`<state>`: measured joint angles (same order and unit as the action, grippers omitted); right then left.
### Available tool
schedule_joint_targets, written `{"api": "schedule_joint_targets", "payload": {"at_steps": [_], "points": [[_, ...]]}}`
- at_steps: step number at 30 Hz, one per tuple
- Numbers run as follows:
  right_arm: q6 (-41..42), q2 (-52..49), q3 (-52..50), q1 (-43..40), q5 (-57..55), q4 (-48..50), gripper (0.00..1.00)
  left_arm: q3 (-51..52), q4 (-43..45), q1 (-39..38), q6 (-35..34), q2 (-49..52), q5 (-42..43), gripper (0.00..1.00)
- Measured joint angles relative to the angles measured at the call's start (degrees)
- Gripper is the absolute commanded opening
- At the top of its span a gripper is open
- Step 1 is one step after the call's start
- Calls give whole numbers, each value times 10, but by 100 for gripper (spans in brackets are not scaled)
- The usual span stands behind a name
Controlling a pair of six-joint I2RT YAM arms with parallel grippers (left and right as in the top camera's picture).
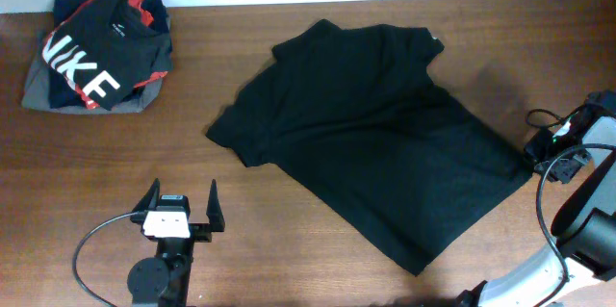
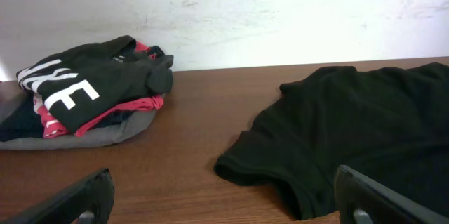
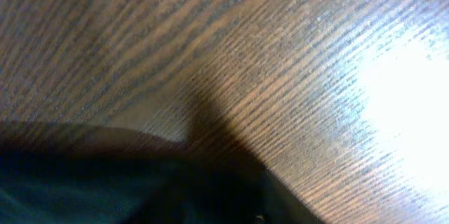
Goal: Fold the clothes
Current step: 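Grasp the lower right hem with the right gripper and pull it rightward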
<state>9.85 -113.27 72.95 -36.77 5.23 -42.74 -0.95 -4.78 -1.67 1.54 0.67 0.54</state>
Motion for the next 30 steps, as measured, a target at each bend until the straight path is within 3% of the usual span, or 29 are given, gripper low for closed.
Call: {"api": "schedule_joint_targets", "payload": {"at_steps": [3, 9, 18, 25, 27, 28, 29, 30], "points": [[2, -2, 0, 0, 5, 10, 4, 0, 0, 0, 0, 0, 0, 99], [7, -4, -1, 0, 7, 61, 4, 0, 0, 0, 0, 0, 0, 99], [9, -12, 5, 0, 7, 214, 4, 0, 0, 0, 0, 0, 0, 99], [9, -17, 110, 0, 7, 206, 5, 0, 0, 0, 0, 0, 0, 99], [11, -17, 158, 0, 5, 176, 17, 0, 0, 0, 0, 0, 0, 99], [12, -17, 188, 0, 0, 154, 39, 0, 0, 0, 0, 0, 0, 99], [11, -17, 213, 0, -5, 135, 77, 0, 0, 0, 0, 0, 0, 99], [10, -17, 243, 0, -11, 113, 99, 0, 0, 0, 0, 0, 0, 99]]}}
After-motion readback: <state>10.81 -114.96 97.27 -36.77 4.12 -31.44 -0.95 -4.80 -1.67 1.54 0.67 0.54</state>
